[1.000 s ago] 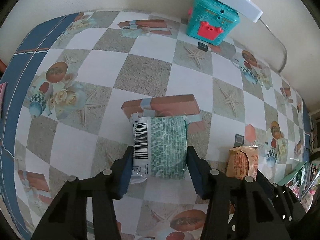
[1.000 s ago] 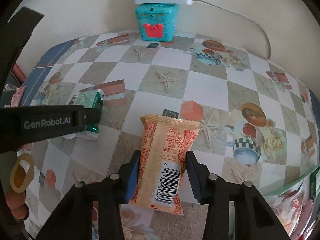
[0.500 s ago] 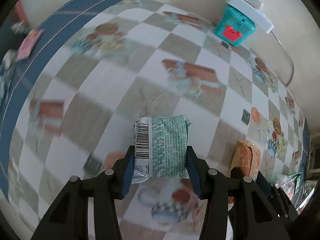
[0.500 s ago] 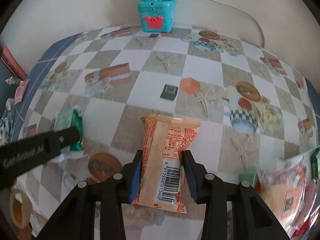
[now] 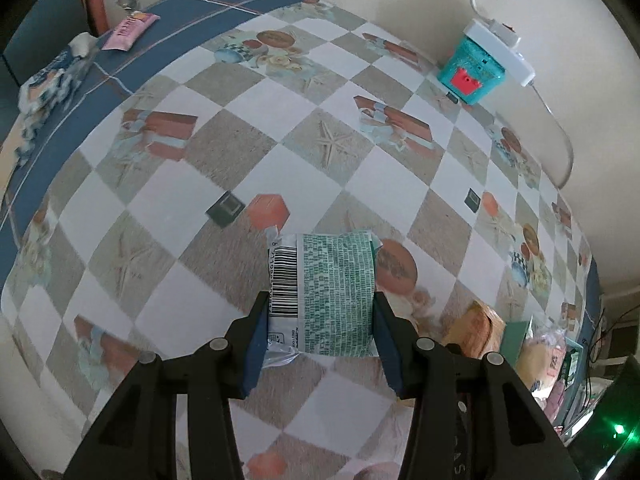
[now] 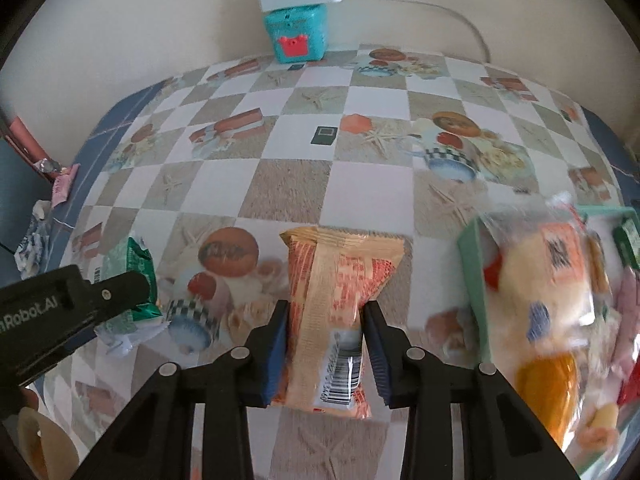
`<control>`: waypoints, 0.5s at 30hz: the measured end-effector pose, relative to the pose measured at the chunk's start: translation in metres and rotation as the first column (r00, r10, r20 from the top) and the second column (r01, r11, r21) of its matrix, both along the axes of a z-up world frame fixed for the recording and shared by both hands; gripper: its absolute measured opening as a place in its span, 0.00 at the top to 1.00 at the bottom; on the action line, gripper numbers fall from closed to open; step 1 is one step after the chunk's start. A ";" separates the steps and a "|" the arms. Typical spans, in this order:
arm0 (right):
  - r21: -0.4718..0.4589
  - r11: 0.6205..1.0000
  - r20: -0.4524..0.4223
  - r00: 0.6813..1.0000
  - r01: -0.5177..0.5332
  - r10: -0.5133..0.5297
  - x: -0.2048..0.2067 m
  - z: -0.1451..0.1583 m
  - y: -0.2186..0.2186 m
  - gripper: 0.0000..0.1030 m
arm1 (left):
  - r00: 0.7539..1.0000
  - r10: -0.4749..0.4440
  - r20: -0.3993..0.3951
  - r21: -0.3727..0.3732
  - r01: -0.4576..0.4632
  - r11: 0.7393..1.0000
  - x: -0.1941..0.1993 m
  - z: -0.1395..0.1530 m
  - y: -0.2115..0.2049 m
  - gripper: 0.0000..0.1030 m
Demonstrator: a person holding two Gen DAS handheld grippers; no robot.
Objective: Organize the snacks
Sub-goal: 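Lift both packs and carry them over the white tray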
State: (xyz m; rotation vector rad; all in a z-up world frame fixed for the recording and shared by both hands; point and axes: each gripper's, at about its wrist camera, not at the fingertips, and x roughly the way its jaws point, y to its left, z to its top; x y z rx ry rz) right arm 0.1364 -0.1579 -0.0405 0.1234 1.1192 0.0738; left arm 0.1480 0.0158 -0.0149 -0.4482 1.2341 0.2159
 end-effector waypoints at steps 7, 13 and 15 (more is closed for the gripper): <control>0.058 0.997 0.044 0.998 0.050 -0.053 -0.026 0.020 -0.015 0.63 | 0.999 -0.009 0.053 -0.001 0.009 1.000 -0.014 0.017 -0.005 0.51; 0.072 0.996 0.103 0.993 0.058 -0.065 -0.039 0.040 -0.022 0.63 | 0.996 -0.041 0.084 -0.009 0.042 0.999 -0.018 0.026 -0.015 0.51; 0.079 0.995 0.123 0.990 0.064 -0.073 -0.041 0.047 -0.026 0.63 | 0.994 -0.050 0.100 -0.009 0.051 0.999 -0.017 0.031 -0.017 0.51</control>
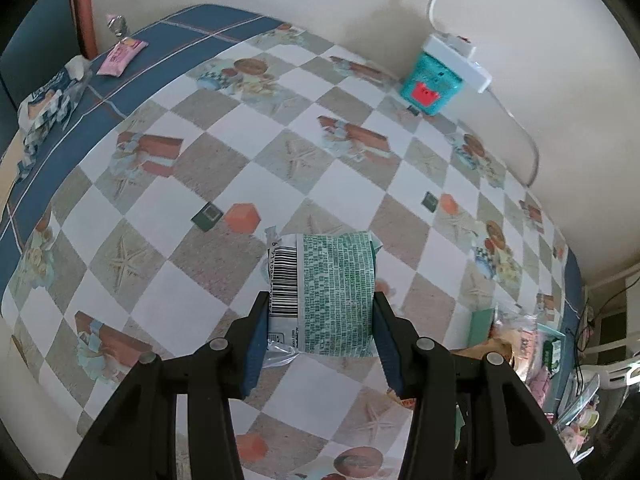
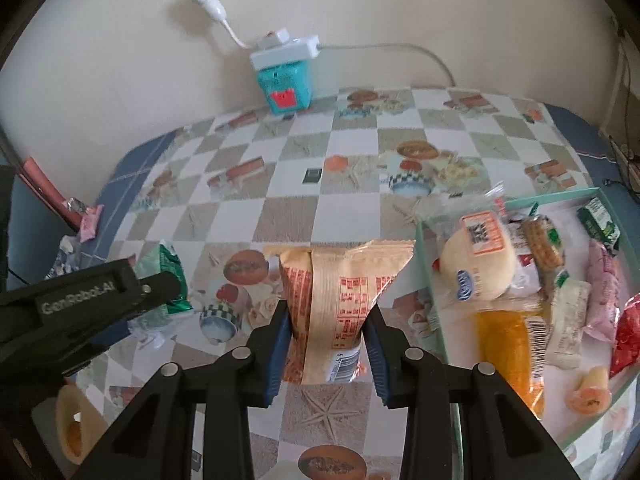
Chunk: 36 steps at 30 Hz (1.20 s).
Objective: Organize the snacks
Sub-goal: 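Lift both packs and carry them over the white tray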
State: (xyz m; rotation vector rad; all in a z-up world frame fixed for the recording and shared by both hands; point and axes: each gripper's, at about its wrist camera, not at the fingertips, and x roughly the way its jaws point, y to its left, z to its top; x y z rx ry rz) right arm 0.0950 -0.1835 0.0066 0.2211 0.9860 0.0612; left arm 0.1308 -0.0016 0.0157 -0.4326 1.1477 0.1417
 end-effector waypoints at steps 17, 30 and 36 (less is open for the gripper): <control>0.034 0.994 0.187 0.977 0.101 -0.105 -0.029 0.065 -0.049 0.63 | 0.989 -0.062 0.136 0.059 0.054 0.997 -0.014 0.046 -0.030 0.51; 0.026 0.901 0.086 0.897 0.433 -0.434 -0.058 0.053 -0.177 0.63 | 0.903 -0.388 0.187 0.162 0.361 0.918 -0.035 0.063 -0.154 0.51; 0.019 0.853 0.026 0.853 0.522 -0.522 -0.072 0.037 -0.216 0.63 | 0.826 -0.540 0.160 0.161 0.518 0.840 -0.048 0.049 -0.216 0.51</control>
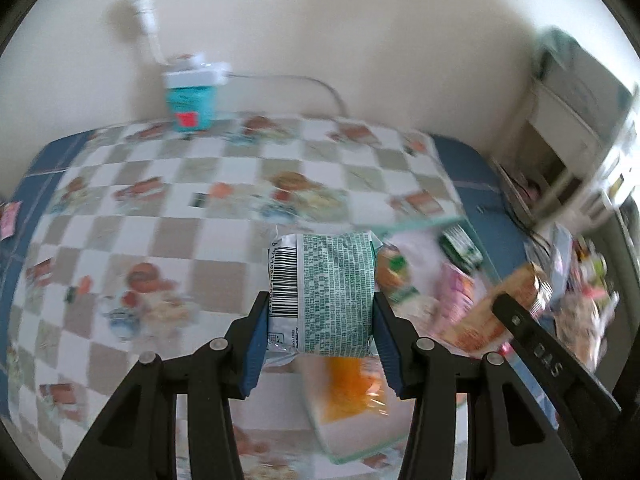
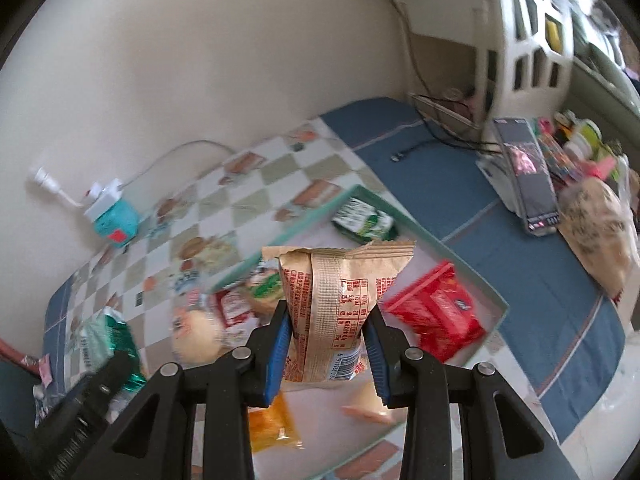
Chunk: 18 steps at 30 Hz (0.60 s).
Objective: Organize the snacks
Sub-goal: 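Lift both packs and carry them over the white tray, then open both tools to drop the packs into the tray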
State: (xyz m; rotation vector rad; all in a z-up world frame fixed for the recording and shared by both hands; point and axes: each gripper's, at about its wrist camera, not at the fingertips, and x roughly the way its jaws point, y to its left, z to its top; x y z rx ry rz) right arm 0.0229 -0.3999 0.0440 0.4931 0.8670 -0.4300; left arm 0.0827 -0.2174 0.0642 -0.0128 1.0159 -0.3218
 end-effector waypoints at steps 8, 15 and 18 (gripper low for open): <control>0.026 1.000 -0.078 0.997 0.011 -0.009 0.000 -0.021 -0.013 0.63 | 0.996 -0.050 -0.067 0.010 0.051 0.999 0.011 -0.033 -0.028 0.51; 0.039 0.999 -0.102 0.995 0.006 -0.002 0.006 -0.030 -0.012 0.62 | 0.997 -0.077 -0.031 -0.031 0.076 0.997 0.012 -0.028 -0.029 0.34; 0.049 0.999 -0.109 0.994 0.010 -0.005 0.008 -0.033 -0.013 0.60 | 0.998 -0.061 -0.032 -0.040 0.060 0.997 0.013 -0.026 -0.021 0.27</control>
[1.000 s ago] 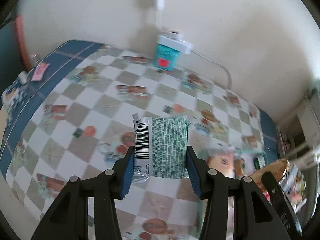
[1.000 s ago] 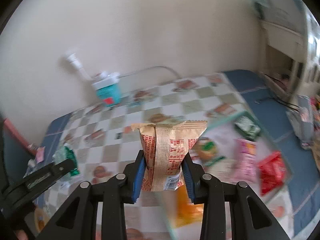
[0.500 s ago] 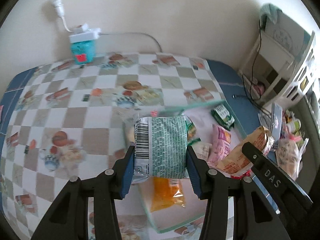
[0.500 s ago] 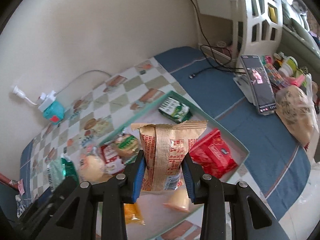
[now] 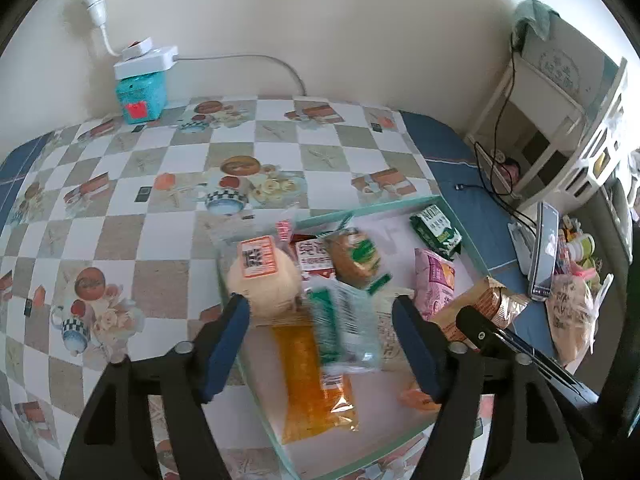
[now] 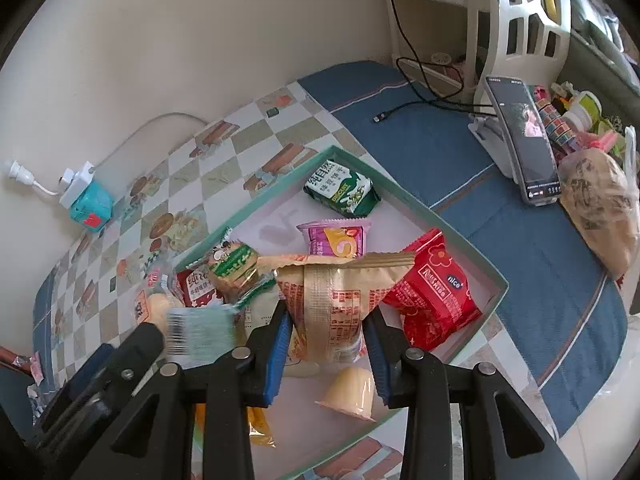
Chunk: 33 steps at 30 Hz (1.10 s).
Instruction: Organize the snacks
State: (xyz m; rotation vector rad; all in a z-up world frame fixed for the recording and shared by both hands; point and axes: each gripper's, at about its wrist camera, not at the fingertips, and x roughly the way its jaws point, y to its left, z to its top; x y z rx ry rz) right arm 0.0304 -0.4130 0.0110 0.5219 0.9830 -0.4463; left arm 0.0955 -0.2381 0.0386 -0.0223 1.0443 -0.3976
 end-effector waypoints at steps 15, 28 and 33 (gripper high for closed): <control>-0.062 0.996 -0.025 0.998 -0.064 0.063 -0.017 -0.009 0.034 0.07 | 0.973 0.223 -0.052 0.154 -0.213 0.965 -0.010 -0.025 0.086 0.06; -0.112 0.974 0.000 0.980 -0.197 0.199 -0.056 -0.009 0.090 0.00 | 0.972 0.235 0.006 0.222 -0.230 0.948 -0.061 -0.022 0.133 0.06; -0.147 0.965 -0.007 0.976 -0.217 0.219 -0.065 -0.007 0.103 0.00 | 0.965 0.255 0.059 0.280 -0.262 0.924 -0.073 -0.020 0.144 0.06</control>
